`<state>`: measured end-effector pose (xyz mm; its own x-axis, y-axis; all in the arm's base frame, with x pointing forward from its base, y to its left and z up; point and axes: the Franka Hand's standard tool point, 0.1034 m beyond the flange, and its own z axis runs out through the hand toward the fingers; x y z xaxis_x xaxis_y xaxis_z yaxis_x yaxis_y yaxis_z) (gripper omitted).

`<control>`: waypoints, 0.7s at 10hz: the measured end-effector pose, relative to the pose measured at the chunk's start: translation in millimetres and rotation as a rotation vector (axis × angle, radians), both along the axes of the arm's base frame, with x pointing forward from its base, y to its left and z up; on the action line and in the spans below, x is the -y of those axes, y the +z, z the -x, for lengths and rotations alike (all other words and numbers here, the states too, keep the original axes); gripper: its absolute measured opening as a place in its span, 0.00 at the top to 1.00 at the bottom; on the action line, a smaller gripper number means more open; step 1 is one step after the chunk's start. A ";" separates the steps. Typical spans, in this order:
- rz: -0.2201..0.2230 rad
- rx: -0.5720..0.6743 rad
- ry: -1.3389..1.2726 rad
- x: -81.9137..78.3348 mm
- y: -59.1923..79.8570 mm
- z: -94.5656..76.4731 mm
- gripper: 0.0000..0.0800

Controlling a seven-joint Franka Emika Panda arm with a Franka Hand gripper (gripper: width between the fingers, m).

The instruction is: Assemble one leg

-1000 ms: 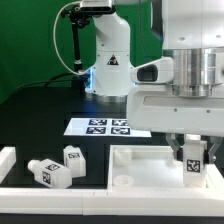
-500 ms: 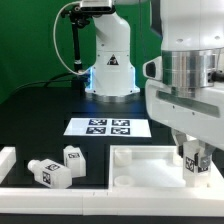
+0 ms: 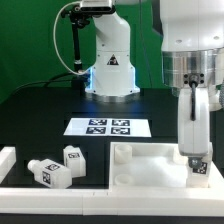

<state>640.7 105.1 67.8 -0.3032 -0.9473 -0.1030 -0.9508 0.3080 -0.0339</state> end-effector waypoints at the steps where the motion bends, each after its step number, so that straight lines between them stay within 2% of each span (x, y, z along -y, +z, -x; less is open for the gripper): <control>1: 0.001 -0.001 -0.019 0.3 0.0 0.1 0.64; 4: 0.002 -0.003 -0.036 1.1 -0.8 0.6 0.64; 5: 0.002 -0.003 -0.036 1.0 -0.8 0.5 0.43; 6: 0.001 0.004 -0.022 0.5 3.1 -1.5 0.43; 7: -0.007 0.026 0.002 -1.3 18.5 -6.2 0.25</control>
Offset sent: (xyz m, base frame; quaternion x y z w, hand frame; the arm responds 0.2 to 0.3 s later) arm 0.0000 0.0000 0.0000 0.0000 0.0000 0.0000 1.0000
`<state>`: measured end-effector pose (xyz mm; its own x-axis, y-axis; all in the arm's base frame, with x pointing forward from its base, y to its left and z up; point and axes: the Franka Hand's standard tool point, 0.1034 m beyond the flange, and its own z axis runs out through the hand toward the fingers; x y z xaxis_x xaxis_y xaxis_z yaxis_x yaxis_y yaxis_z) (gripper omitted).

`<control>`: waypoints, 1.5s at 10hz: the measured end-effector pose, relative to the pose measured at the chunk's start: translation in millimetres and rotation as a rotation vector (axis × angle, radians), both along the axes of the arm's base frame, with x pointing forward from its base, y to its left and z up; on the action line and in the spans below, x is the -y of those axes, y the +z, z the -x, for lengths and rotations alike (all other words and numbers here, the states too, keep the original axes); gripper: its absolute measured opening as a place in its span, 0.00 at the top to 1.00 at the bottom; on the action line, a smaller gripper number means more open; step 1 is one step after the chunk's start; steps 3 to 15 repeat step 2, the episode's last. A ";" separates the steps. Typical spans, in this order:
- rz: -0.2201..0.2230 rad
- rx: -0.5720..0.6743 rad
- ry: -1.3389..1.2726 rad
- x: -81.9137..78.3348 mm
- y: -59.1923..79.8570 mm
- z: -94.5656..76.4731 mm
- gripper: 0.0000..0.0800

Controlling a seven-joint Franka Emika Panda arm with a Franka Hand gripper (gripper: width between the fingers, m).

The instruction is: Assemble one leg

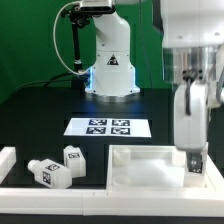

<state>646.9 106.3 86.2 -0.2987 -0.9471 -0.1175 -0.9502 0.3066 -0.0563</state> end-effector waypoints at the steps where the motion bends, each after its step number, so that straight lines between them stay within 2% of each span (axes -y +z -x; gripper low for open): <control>1: -0.003 0.013 0.010 -0.1 7.5 -2.2 0.21; 2: 0.000 0.008 0.010 0.2 3.3 -0.7 0.19; 15: 0.000 0.008 0.010 0.2 3.3 -0.7 0.19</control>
Offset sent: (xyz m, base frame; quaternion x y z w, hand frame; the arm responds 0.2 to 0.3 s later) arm 0.0000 0.0000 0.0000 0.0000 0.0000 0.0000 1.0000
